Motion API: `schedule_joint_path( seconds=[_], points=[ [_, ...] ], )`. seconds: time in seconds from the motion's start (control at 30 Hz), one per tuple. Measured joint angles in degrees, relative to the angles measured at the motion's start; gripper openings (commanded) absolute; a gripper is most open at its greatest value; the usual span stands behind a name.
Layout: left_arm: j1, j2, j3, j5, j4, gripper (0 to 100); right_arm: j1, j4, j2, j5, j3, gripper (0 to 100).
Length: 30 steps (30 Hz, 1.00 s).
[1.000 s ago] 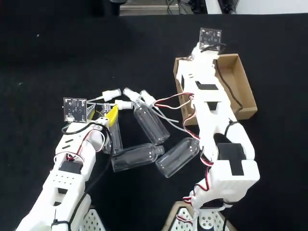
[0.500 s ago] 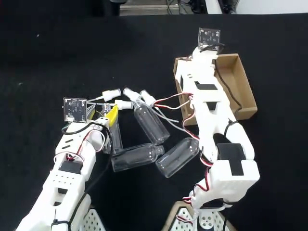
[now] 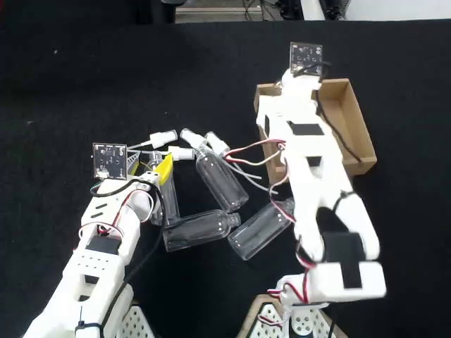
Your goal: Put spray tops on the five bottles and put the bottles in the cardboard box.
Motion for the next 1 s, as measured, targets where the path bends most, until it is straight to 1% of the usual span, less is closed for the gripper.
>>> schedule_joint_path(
  seconds=[0.07, 0.17, 0.2, 0.23, 0.3, 0.37, 0.43, 0.53, 0.6, 0.73, 0.87, 1.0],
  points=[
    [0.0, 0.0, 0.0, 0.0, 0.0, 23, 0.0, 4.6, -2.7, 0.0, 0.0, 25.7],
    [0.0, 0.0, 0.0, 0.0, 0.0, 23, 0.1, 10.6, -6.8, 0.0, 0.0, 5.3],
    [0.0, 0.0, 0.0, 0.0, 0.0, 23, 0.7, 12.7, -8.0, 0.0, 0.0, 0.5],
    [0.0, 0.0, 0.0, 0.0, 0.0, 23, 1.7, 14.9, -9.2, 0.4, -0.3, 2.2],
    [0.0, 0.0, 0.0, 0.0, 0.0, 23, 4.5, 19.1, -10.7, 1.7, -2.5, 9.8],
    [0.0, 0.0, 0.0, 0.0, 0.0, 23, 8.6, 23.6, -11.9, 2.3, -4.7, 17.3],
    [0.0, 0.0, 0.0, 0.0, 0.0, 23, 13.8, 26.0, -12.1, 2.6, -5.4, 21.7],
    [0.0, 0.0, 0.0, 0.0, 0.0, 23, 22.1, 26.7, -11.8, 3.2, -5.4, 20.0],
    [0.0, 0.0, 0.0, 0.0, 0.0, 23, 25.4, 26.7, -10.1, 5.5, -6.1, 17.9],
    [0.0, 0.0, 0.0, 0.0, 0.0, 23, 27.3, 22.9, -4.0, 10.5, -6.2, 17.0],
    [0.0, 0.0, 0.0, 0.0, 0.0, 23, 28.1, 17.8, 2.5, 11.6, -6.2, 17.0],
    [0.0, 0.0, 0.0, 0.0, 0.0, 23, 29.6, 14.7, 5.5, 11.8, -6.2, 17.0]
  ],
)
